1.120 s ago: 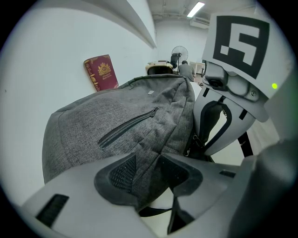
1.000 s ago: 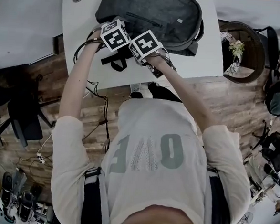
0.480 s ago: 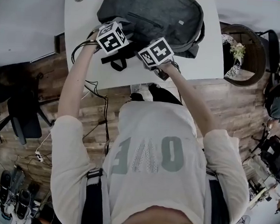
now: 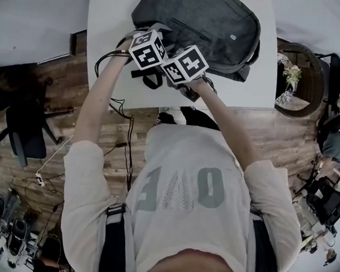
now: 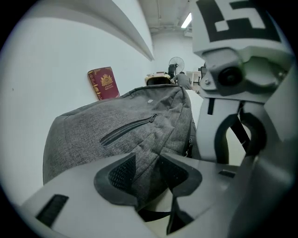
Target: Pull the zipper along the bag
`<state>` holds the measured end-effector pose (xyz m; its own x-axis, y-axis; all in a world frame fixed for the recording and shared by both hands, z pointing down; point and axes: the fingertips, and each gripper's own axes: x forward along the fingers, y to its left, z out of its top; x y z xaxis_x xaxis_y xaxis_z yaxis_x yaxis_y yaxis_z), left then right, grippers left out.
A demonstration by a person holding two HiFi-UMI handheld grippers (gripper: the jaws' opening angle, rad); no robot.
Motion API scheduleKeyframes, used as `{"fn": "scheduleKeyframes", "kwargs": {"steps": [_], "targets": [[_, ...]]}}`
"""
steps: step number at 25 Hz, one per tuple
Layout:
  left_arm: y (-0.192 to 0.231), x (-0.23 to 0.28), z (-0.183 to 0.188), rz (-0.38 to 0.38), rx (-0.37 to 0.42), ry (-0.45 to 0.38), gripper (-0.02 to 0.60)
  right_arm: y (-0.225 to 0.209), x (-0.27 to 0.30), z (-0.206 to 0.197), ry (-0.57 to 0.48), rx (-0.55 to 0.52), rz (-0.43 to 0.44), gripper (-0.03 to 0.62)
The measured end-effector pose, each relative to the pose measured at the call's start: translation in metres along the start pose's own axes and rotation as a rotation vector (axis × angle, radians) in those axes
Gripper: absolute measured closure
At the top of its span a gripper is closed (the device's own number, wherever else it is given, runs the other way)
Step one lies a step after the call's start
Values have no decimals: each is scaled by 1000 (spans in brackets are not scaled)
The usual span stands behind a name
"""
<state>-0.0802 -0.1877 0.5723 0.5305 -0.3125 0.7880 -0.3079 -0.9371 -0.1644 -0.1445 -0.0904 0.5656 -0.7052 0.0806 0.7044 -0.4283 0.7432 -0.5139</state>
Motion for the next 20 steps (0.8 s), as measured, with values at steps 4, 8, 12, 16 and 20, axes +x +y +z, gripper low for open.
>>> {"fn": "scheduleKeyframes", "kwargs": {"steps": [4,8,12,16,20], "targets": [[1,0,0,-3,10,-25,420,-5,-18,-12,-37,-30,-88,566],[3,-2,0,2,18,-41,420,-53,-42,-41,-135,94,-353,563],[2,-1,1,1,21,-49,420,-60,-47,-50,-196,211,-450,396],[1,-1,1,3,19,-50,420,-61,-42,-41,-342,447,-453,396],[2,0,1,11,21,-55,420,-83,-46,-39,-478,801,-469,453]]}}
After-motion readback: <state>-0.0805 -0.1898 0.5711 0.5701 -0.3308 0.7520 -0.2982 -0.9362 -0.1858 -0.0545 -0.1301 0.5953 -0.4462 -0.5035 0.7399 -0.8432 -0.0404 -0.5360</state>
